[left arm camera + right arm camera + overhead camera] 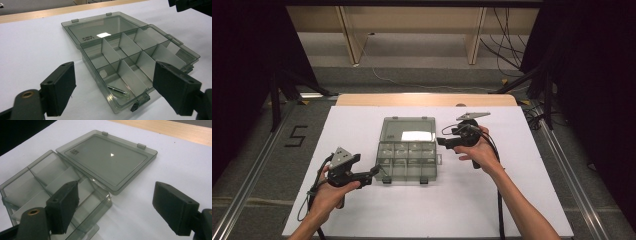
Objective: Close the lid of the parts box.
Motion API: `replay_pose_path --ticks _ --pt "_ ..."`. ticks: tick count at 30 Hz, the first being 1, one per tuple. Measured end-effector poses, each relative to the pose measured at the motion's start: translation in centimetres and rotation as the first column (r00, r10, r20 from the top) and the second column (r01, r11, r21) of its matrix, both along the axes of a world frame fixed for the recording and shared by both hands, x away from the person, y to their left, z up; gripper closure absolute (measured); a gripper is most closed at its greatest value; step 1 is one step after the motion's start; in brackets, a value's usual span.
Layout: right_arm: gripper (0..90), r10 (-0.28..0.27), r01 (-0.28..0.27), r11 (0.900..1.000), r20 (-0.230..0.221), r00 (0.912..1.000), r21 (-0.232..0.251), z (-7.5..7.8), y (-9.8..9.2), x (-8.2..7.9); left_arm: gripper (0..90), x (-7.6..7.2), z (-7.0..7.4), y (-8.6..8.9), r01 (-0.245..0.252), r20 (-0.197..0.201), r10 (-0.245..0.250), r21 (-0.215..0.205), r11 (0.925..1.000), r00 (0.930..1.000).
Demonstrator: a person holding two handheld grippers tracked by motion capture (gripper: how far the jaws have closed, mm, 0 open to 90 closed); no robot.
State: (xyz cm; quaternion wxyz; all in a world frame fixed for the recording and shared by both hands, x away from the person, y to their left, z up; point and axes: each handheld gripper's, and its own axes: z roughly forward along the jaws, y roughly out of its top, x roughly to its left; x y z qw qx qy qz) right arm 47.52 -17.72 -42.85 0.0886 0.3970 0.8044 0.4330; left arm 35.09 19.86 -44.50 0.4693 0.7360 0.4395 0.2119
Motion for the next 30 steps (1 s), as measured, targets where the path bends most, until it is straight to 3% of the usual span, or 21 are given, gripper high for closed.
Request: replay_pose_path --ticks 1,5,8,10,15,20,21,27,28,30 --pt "22.2 -0.002 0.002 1.000 -0.001 1.0000 0.002 0.0 0.0 0.0 18.6 0.3 -0.1 0.0 0.009 0.001 -0.009 0.013 0.9999 1.0000" --pt "22.2 -0.006 0.006 1.000 -0.007 1.0000 -0.003 -0.2 -0.1 0.1 25.1 1.3 -0.7 0.0 -0.011 -0.071 0.012 0.019 0.9998 0.9974" --pt "22.2 -0.001 0.001 1.000 -0.002 1.0000 0.000 -0.2 -0.2 0.2 30.7 1.9 -1.2 0.0 0.004 -0.101 -0.001 0.029 0.9996 0.9949" --pt "22.2 -0.002 0.002 1.000 -0.009 1.0000 0.001 -0.2 -0.3 0.2 32.0 2.1 -1.3 -0.1 0.037 -0.118 -0.030 0.058 0.9976 0.9926" --pt "22.1 -0.007 0.007 1.000 -0.009 0.9999 -0.006 -0.2 -0.2 0.2 43.5 2.2 -1.5 -0.8 0.074 -0.130 -0.062 0.093 0.9929 0.9896" --pt "22.2 -0.006 0.006 1.000 -0.002 1.0000 -0.011 -0.1 -0.1 0.3 52.9 2.6 -2.0 -1.0 0.069 -0.147 -0.055 0.099 0.9927 0.9877" --pt "22.2 -0.005 0.005 1.000 -0.004 1.0000 -0.014 -0.1 -0.1 0.2 56.5 2.8 -2.0 -0.9 0.075 -0.159 -0.056 0.117 0.9903 0.9856" --pt "22.3 -0.001 0.001 0.999 -0.019 0.9998 -0.035 -0.2 0.1 0.2 66.4 3.3 -2.5 -0.7 0.083 -0.228 -0.052 0.130 0.9881 0.9723" --pt "22.3 0.000 0.000 1.000 -0.020 0.9998 -0.009 -0.3 0.2 0.3 67.7 3.5 -2.3 -0.4 0.117 -0.240 -0.075 0.167 0.9790 0.9679" --pt "22.3 -0.002 0.002 1.000 -0.020 0.9998 -0.008 -0.4 0.3 0.5 70.4 3.5 -2.4 -0.7 0.098 -0.248 -0.061 0.139 0.9853 0.9667"
